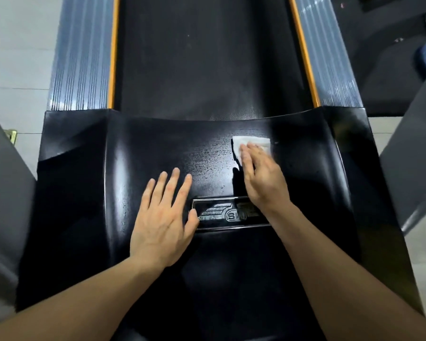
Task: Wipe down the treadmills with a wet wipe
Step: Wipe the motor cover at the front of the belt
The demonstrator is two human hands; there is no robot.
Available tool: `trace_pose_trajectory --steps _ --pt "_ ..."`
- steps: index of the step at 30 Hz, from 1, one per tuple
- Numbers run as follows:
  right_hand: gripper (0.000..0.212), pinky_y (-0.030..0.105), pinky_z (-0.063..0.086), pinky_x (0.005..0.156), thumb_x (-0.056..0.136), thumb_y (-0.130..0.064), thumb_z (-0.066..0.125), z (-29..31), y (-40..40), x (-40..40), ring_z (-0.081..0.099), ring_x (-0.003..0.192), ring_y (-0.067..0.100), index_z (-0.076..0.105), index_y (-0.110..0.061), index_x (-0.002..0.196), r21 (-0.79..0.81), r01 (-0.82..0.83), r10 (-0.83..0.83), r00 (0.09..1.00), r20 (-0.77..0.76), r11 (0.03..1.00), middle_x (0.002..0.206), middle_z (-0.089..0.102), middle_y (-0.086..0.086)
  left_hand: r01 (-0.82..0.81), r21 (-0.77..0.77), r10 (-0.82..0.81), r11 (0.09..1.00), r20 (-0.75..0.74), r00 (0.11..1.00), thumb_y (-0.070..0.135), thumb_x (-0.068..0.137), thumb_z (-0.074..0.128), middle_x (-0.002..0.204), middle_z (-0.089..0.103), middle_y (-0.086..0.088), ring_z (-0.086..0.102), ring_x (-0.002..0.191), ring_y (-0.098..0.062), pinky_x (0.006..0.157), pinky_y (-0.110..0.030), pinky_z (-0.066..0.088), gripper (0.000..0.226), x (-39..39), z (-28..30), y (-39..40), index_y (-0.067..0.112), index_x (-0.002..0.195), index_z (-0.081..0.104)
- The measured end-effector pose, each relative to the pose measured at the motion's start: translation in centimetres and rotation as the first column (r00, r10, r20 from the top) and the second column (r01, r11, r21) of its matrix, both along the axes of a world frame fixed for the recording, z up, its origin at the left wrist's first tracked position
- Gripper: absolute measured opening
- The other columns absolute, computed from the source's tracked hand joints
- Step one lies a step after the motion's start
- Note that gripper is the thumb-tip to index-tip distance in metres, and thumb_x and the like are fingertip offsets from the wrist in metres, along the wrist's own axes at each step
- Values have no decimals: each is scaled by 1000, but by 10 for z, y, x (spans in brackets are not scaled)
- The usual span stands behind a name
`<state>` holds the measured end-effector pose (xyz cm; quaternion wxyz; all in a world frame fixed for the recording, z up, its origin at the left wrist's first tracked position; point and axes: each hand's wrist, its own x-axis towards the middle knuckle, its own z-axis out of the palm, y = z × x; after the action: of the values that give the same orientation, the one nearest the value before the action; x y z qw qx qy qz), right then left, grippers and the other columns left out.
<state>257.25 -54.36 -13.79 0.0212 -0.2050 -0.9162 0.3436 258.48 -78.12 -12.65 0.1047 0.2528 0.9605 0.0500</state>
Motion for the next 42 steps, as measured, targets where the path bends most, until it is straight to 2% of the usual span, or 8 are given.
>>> trace_pose_trajectory --steps 4,10,13,18,22,27,37,42 --pt "26 33 37 116 99 -11 60 -10 -24 -14 60 126 26 71 -5 122 -75 164 -171 980 -103 984 129 67 11 -2 -10 2 1000 -2 1000 45 99 32 168 22 -11 20 155 -30 125 -50 19 69 2 -1 1 16 161 26" --pt "46 25 23 119 93 -6 48 9 -77 -55 41 143 21 61 -12 137 -110 -558 566 822 58 822 150 50 10 -10 -3 10 1000 -13 1000 43 96 36 164 31 -15 26 153 -31 124 -51 23 67 0 -1 0 10 154 41" --pt "47 11 23 114 89 -5 43 10 -20 -43 47 132 11 64 -1 131 -240 -314 323 947 -4 919 143 55 18 -21 10 21 1000 -5 1000 45 97 35 167 24 -11 22 155 -28 125 -50 22 69 1 1 0 16 160 30" --pt "35 22 33 110 103 -14 47 14 85 -32 55 130 26 63 -16 134 172 196 -220 966 134 965 143 58 7 -18 -24 18 1000 0 1000 45 97 35 169 19 -9 18 156 -27 125 -50 19 71 1 0 1 18 162 24" --pt "36 18 43 84 104 -32 40 10 6 -71 61 118 25 68 -22 123 144 16 -42 982 184 990 130 66 1 -19 -49 19 999 3 1000 46 96 34 169 19 -9 18 156 -27 125 -50 19 72 1 -1 1 18 162 23" --pt "31 37 48 100 100 -25 46 10 -92 -102 54 128 22 67 -23 123 100 -552 533 829 170 828 138 58 -2 -16 -8 16 1000 -2 1000 44 96 36 166 27 -12 22 155 -29 124 -52 23 69 0 -2 0 13 158 34" --pt "40 32 38 108 105 -29 38 10 79 -56 55 129 27 66 -14 130 262 202 -250 954 164 944 139 61 9 -17 -17 17 1000 -3 1000 44 96 38 168 21 -11 19 155 -29 125 -51 20 72 1 0 2 16 161 26" --pt "33 40 41 109 102 -26 50 14 -56 -93 55 126 26 67 -11 126 -87 -149 161 975 152 985 135 63 9 -14 -25 14 1000 -2 1000 44 96 37 167 24 -12 21 155 -30 124 -52 22 71 -1 -1 0 14 160 30"
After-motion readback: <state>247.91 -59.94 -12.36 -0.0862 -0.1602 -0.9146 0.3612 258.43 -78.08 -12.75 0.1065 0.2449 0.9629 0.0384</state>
